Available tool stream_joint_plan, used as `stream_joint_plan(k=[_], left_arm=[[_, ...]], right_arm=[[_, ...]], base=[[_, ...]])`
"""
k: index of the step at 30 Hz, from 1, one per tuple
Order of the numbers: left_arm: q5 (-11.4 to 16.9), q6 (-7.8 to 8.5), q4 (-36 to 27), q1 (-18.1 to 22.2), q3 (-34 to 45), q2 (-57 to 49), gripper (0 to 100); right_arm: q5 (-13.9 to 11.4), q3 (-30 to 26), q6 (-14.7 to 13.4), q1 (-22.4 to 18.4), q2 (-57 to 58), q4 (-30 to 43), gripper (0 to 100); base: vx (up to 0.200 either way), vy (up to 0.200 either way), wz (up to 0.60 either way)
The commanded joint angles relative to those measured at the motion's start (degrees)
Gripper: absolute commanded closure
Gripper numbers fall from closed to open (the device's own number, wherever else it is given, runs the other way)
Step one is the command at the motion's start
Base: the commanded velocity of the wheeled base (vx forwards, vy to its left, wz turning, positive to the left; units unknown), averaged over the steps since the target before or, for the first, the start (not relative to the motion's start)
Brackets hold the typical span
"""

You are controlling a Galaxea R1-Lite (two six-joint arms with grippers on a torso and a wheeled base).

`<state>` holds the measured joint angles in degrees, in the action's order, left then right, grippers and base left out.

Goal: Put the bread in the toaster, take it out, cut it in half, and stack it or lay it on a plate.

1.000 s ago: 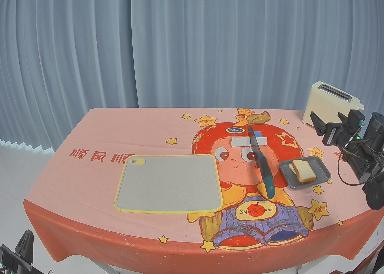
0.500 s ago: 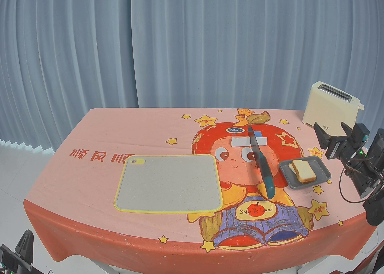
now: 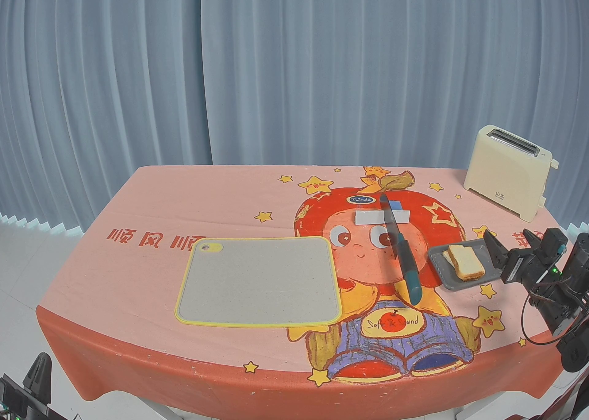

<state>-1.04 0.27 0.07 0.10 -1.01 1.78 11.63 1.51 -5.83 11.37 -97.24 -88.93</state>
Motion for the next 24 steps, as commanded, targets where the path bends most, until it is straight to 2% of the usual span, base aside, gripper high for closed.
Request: stream_joint_plan(k=[1, 6, 15, 20, 24], left_arm=[[-0.02, 0.0, 0.01, -0.01, 1.01, -0.02, 100], [-0.02, 0.0, 0.01, -0.01, 1.01, -0.02, 100], [-0.11, 0.0, 0.01, -0.01, 1.01, 0.07, 100], [-0.11, 0.0, 0.01, -0.01, 1.01, 0.07, 100], [-0.11, 0.0, 0.01, -0.1, 1.01, 0.07, 100]], right_arm=[[0.5, -1.51, -1.47, -0.74, -1.11, -0.45, 0], [0.59, -1.51, -1.47, -3.38, -0.14, -0.45, 0], [0.67, -1.51, -1.56, -3.38, 4.26, -0.1, 0], [2.78, -1.51, -1.38, -3.38, 8.21, 0.07, 0], [2.96, -1.51, -1.38, -3.73, 12.43, 0.95, 0]], base=[[0.0, 0.0, 0.0], [0.0, 0.0, 0.0], [0.0, 0.0, 0.0], [0.0, 0.0, 0.0], [0.0, 0.0, 0.0]])
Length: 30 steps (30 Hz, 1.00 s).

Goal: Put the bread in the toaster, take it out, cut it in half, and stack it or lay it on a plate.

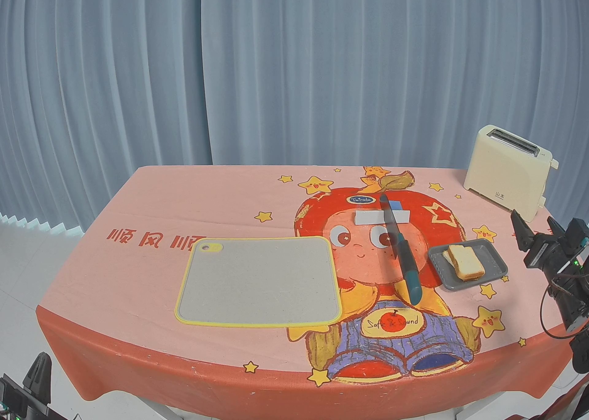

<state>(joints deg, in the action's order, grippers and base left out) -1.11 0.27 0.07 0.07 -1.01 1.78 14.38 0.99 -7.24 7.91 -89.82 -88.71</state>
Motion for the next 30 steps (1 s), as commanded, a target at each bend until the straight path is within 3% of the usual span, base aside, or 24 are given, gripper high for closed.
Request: stream_joint_plan(k=[1, 14, 23, 26, 30], left_arm=[[-0.03, 0.0, 0.01, 0.01, 1.01, 0.07, 100], [-0.03, 0.0, 0.01, 0.01, 1.01, 0.07, 100], [-0.03, 0.0, 0.01, 0.01, 1.01, -0.02, 100], [-0.03, 0.0, 0.01, 0.01, 1.01, 0.07, 100], [0.05, 0.0, 0.01, 0.01, 1.01, 0.07, 100]], right_arm=[[0.29, -0.99, 0.03, -0.27, 5.8, 1.08, 0], [0.29, -0.99, 0.3, -1.58, 18.89, 8.99, 0], [-1.55, -0.99, 1.44, -2.73, 35.15, 26.48, 0], [-4.54, -0.99, 4.17, -3.08, 40.95, 34.83, 0], [-4.98, -0.81, 6.45, -2.99, 45.7, 42.22, 0]], base=[[0.0, 0.0, 0.0], [0.0, 0.0, 0.0], [0.0, 0.0, 0.0], [0.0, 0.0, 0.0], [0.0, 0.0, 0.0]])
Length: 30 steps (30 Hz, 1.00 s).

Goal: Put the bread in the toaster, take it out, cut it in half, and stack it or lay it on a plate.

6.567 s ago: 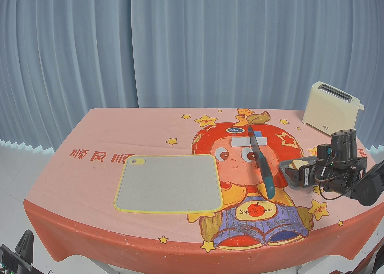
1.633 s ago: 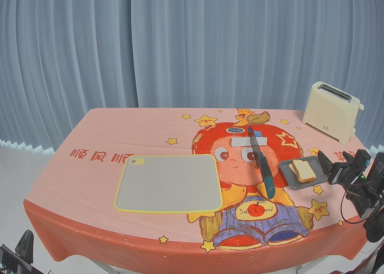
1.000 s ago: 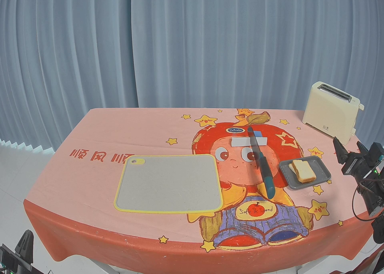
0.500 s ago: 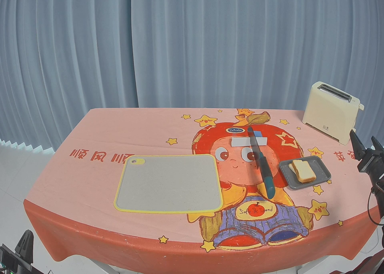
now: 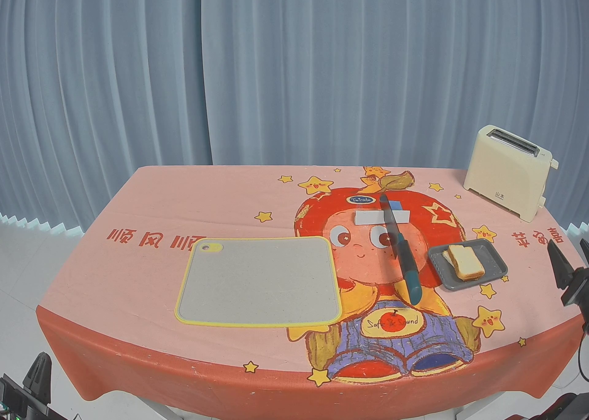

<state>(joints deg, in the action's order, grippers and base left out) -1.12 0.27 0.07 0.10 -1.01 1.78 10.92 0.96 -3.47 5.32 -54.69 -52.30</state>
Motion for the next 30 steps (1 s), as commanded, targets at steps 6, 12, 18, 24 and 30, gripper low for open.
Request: stream_joint_plan(k=[6, 12, 18, 24, 30], left_arm=[[-0.02, 0.0, 0.01, -0.01, 1.01, 0.07, 100], [-0.02, 0.0, 0.01, -0.01, 1.01, -0.02, 100], [-0.02, 0.0, 0.01, -0.01, 1.01, 0.07, 100], [-0.02, 0.0, 0.01, -0.01, 1.01, -0.02, 100], [-0.02, 0.0, 0.01, -0.01, 1.01, -0.02, 100]], right_arm=[[-1.52, -0.96, 2.68, -0.39, 11.27, 6.86, 0], [-1.61, -0.96, 2.42, -0.39, 14.43, 11.69, 0], [-1.61, -0.96, 2.33, -0.31, 17.42, 15.47, 0], [-1.61, -0.96, 2.24, -0.31, 21.29, 20.13, 0], [-1.69, -0.96, 2.24, -0.22, 25.07, 24.7, 0]], base=[[0.0, 0.0, 0.0], [0.0, 0.0, 0.0], [0.0, 0.0, 0.0], [0.0, 0.0, 0.0], [0.0, 0.0, 0.0]])
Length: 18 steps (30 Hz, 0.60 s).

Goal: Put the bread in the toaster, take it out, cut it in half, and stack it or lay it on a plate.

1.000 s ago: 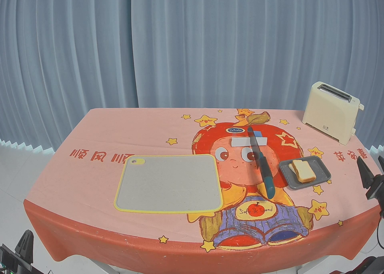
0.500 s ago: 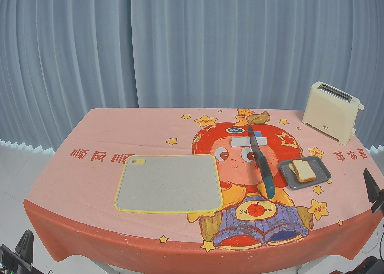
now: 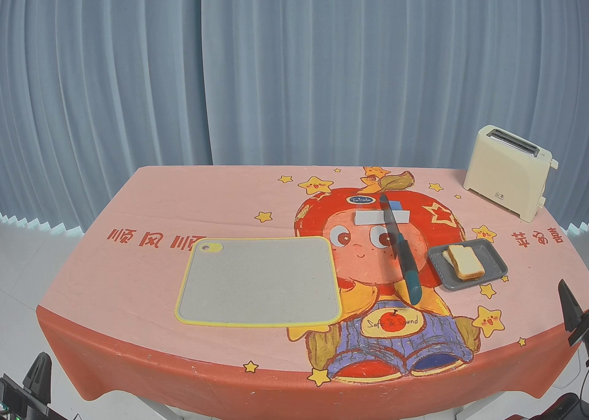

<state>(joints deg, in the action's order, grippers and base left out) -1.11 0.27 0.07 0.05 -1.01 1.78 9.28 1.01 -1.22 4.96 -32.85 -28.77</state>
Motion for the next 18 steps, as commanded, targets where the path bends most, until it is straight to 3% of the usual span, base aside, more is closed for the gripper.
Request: stream_joint_plan(k=[1, 8, 18], left_arm=[[-0.03, 0.0, 0.01, 0.04, 1.01, -0.02, 100], [-0.03, 0.0, 0.01, 0.04, 1.01, 0.07, 100], [-0.03, 0.0, 0.01, 0.04, 1.01, -0.02, 100]], right_arm=[[-0.05, -1.01, -0.01, 0.14, 3.41, 1.44, 0], [-0.14, -1.01, -0.1, 0.31, 4.55, 3.55, 0], [-1.98, -1.01, -0.1, 0.05, 12.46, 14.88, 0]], base=[[0.0, 0.0, 0.0], [0.0, 0.0, 0.0], [0.0, 0.0, 0.0]])
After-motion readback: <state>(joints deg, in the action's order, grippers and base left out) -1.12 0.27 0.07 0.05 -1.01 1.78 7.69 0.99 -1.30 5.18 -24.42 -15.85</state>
